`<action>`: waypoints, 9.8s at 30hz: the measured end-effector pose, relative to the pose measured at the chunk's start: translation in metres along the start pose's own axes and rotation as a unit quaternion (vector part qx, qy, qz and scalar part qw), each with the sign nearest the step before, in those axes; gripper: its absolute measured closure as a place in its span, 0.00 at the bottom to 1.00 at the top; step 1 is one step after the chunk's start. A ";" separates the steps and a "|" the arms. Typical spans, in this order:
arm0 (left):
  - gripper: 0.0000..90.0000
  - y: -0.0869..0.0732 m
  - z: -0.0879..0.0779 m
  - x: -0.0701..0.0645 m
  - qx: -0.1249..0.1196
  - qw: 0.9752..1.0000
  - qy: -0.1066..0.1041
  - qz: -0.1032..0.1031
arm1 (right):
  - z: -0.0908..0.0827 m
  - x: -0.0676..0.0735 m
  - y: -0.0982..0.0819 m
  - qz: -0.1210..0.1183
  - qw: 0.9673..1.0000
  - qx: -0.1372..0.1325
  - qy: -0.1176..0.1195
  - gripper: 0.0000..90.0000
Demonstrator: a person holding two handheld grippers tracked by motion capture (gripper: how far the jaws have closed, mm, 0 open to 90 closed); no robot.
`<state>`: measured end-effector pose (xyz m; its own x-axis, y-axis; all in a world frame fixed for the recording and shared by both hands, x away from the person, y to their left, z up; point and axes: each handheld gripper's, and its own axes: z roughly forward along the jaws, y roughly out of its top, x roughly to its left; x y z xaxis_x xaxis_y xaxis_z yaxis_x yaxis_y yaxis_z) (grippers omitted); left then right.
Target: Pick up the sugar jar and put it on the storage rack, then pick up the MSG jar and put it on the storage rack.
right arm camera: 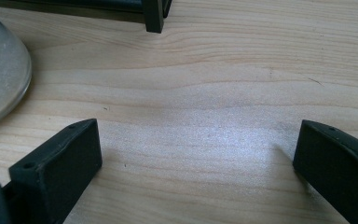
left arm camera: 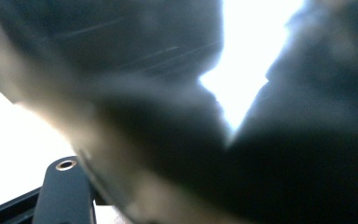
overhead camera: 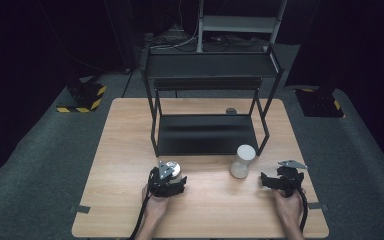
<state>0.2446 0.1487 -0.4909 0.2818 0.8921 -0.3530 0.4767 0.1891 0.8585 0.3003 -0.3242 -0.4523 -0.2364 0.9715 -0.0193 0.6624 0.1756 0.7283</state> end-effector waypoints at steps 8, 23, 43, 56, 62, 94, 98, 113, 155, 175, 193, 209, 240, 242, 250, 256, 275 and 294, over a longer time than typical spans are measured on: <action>0.33 0.036 -0.007 -0.001 0.013 0.999 -0.030 -0.006 | 0.000 0.000 0.000 0.000 1.000 0.000 0.000 0.00; 0.34 0.106 -0.017 -0.018 0.030 0.998 -0.063 -0.001 | 0.000 0.000 0.000 0.000 1.000 0.000 0.000 0.00; 0.34 0.214 -0.032 -0.062 0.028 0.996 -0.073 0.031 | 0.000 0.000 0.000 -0.001 1.000 0.000 0.000 0.00; 0.34 0.283 -0.030 -0.085 0.038 0.995 -0.074 0.059 | 0.000 0.000 0.000 0.000 1.000 0.001 0.000 0.00; 0.34 0.319 -0.021 -0.101 0.049 0.994 -0.069 0.072 | 0.000 0.000 0.000 -0.001 1.000 0.000 0.000 0.00; 0.34 0.372 0.086 -0.131 0.012 0.996 0.086 0.014 | 0.000 0.000 0.000 -0.001 1.000 0.000 0.000 0.00; 0.34 0.370 0.092 -0.128 0.010 0.996 0.084 0.010 | 0.000 0.000 0.000 -0.001 1.000 0.000 0.000 0.00; 0.34 0.365 0.092 -0.122 0.006 0.997 0.077 0.017 | 0.000 0.000 0.000 -0.001 1.000 0.000 0.000 0.00; 0.00 0.316 0.014 -0.097 -0.057 0.998 0.013 0.033 | 0.000 0.000 0.000 0.001 1.000 0.001 0.000 0.00; 0.00 0.268 -0.006 -0.080 -0.049 0.997 -0.035 0.047 | 0.000 0.000 0.000 0.000 1.000 0.000 0.000 0.00; 0.01 0.224 -0.010 -0.054 -0.051 0.997 -0.050 0.034 | 0.000 0.000 0.000 0.000 1.000 0.000 0.000 0.00; 0.01 0.185 -0.002 -0.039 -0.045 0.997 -0.056 0.039 | 0.000 0.000 0.000 0.000 1.000 0.000 0.000 0.00; 0.01 0.106 0.028 -0.021 0.000 0.999 -0.028 0.024 | 0.000 0.000 0.000 0.000 1.000 0.000 -0.001 0.00; 0.01 0.100 0.029 -0.018 0.001 0.999 -0.029 0.020 | 0.000 0.000 0.000 0.000 1.000 0.000 -0.001 0.00; 0.01 0.067 0.037 -0.008 -0.004 1.000 -0.009 0.010 | 0.000 0.000 0.000 0.000 1.000 0.000 -0.001 0.00; 0.01 0.053 0.043 -0.001 0.007 1.000 -0.001 0.003 | 0.000 0.000 0.000 0.000 1.000 0.000 -0.001 0.00; 0.01 0.021 0.064 -0.001 0.038 0.999 0.036 -0.008 | 0.000 0.000 0.000 0.000 1.000 0.000 -0.001 0.00; 0.00 0.019 0.067 -0.010 0.052 0.997 0.050 0.035 | 0.001 0.001 0.001 0.000 1.000 0.001 -0.002 0.00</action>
<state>0.3068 0.1162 -0.4960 0.2356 0.9394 -0.2492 0.5440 0.0851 0.8348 0.3009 -0.3230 -0.4522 -0.2334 0.9721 -0.0218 0.6632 0.1756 0.7275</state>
